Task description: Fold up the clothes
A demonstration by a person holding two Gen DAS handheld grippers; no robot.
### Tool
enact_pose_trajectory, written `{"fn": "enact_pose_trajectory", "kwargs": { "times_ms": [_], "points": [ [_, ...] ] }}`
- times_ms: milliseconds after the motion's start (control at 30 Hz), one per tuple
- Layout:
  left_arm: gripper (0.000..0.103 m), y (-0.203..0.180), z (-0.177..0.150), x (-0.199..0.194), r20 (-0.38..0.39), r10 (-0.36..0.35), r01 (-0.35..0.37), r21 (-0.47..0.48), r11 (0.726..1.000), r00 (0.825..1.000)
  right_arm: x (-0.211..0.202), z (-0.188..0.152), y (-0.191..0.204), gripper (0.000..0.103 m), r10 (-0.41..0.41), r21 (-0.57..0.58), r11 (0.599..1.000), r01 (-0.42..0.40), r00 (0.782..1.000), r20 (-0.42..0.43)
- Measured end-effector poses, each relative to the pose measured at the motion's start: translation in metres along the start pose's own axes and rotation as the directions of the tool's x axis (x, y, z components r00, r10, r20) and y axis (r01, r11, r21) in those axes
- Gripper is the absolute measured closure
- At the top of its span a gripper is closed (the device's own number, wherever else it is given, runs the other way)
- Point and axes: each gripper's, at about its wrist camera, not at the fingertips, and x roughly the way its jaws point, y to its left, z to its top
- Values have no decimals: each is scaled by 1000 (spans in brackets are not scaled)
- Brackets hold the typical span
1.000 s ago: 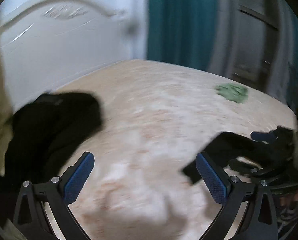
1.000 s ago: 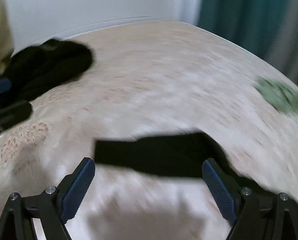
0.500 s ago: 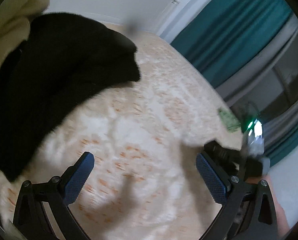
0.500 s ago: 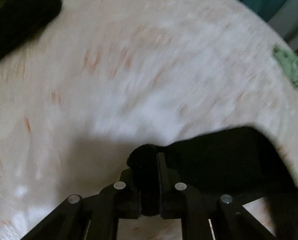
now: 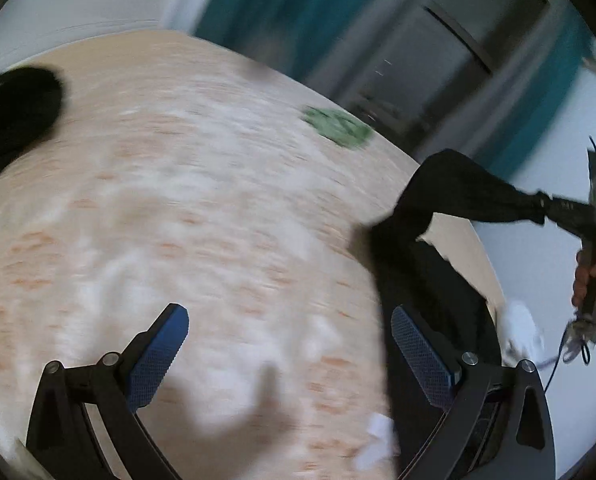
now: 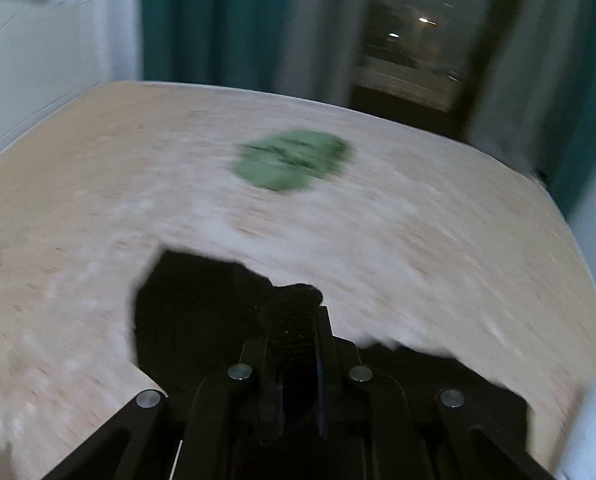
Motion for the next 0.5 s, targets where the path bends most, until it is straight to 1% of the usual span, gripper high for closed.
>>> {"fn": "enact_pose_trajectory", "kwargs": {
  "times_ms": [100, 167, 200, 267, 300, 333, 367, 400, 433, 467, 500],
  "points": [
    [0, -46, -10, 23, -42, -36, 39, 62, 997, 998, -20, -57, -81, 95, -24, 100, 995, 26, 1000, -21],
    [0, -71, -16, 36, -68, -56, 62, 85, 994, 996, -29, -104, -123, 95, -42, 154, 987, 49, 998, -45],
    [0, -84, -18, 44, -84, -67, 75, 99, 992, 994, -27, -133, -140, 94, -56, 174, 982, 68, 996, -75],
    [0, -113, -22, 62, -126, -97, 112, 117, 987, 987, -16, -177, -149, 88, -78, 159, 982, 102, 986, -149],
    [0, -124, -22, 75, -159, -121, 138, 101, 985, 980, -13, -195, -152, 82, -70, 152, 984, 95, 984, -165],
    [0, -131, -22, 85, -186, -140, 157, 76, 985, 973, -11, -212, -155, 74, -61, 145, 985, 89, 982, -181],
    [0, -136, -21, 95, -206, -142, 155, 45, 987, 968, -8, -230, -158, 68, -53, 139, 987, 81, 979, -197],
    [0, -142, -20, 107, -224, -137, 143, 12, 990, 965, -7, -243, -161, 60, -43, 134, 988, 71, 978, -202],
    [0, -147, -19, 119, -243, -133, 131, -22, 991, 961, -12, -244, -163, 48, -27, 136, 989, 51, 985, -172],
    [0, -152, -19, 126, -239, -98, 98, -10, 995, 966, -18, -243, -165, 41, -8, 133, 991, 26, 991, -136],
    [0, -158, -21, 131, -223, -47, 53, 24, 998, 974, -25, -234, -167, 25, 21, 119, 993, -11, 997, -80]
  ]
}}
